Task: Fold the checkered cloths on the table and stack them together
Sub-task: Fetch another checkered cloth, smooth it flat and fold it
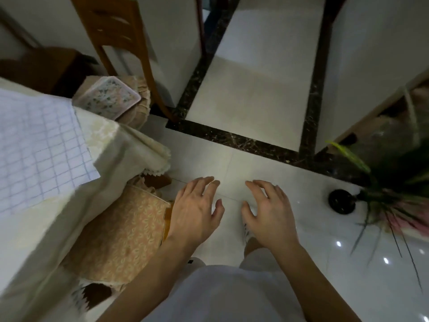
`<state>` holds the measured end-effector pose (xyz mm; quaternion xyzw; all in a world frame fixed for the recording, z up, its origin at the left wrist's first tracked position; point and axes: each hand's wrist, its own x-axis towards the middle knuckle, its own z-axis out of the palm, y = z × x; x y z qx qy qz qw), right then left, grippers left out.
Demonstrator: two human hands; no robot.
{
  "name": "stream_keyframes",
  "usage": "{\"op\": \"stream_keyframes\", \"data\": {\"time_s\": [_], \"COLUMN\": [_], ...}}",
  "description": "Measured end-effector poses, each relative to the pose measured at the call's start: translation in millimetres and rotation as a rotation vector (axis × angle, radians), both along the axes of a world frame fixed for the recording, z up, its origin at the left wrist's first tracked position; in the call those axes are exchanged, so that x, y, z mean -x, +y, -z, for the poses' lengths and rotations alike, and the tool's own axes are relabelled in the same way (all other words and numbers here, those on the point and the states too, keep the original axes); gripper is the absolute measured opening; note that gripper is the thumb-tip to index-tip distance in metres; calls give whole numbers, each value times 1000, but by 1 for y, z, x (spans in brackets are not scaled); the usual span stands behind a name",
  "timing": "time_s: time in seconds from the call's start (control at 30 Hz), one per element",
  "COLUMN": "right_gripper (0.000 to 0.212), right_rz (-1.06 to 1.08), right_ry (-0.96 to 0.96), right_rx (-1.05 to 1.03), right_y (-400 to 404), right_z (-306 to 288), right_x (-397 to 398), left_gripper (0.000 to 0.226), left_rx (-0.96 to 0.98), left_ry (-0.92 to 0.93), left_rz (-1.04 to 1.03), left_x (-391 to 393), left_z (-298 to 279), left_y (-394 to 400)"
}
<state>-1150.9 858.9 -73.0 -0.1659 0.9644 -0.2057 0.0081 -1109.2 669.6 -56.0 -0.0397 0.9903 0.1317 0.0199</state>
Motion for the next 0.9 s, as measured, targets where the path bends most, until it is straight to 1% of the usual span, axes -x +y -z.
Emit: {"op": "stream_keyframes", "data": {"time_s": [0.2, 0.37, 0.47, 0.67, 0.9], "right_gripper": [47, 44, 44, 42, 44], "right_rz": [-234, -442, -560, -863, -1089], "right_ry": [-61, -47, -57, -60, -43], "right_rx": [22, 58, 54, 33, 19], "right_y": [-17, -46, -70, -136, -236], "right_z": [-14, -20, -19, -9, -1], "right_x": [126, 199, 224, 254, 273], "left_gripper": [49, 47, 48, 48, 45], "left_rx": [52, 57, 20, 20, 12], "left_ry": [-111, -93, -73, -33, -11], "left_rz": [-207, -397, -526, -804, -1050], "left_x": [73, 118, 130, 133, 127], "left_z": [-9, -16, -19, -19, 0], "left_y": [3, 0, -13, -52, -117]}}
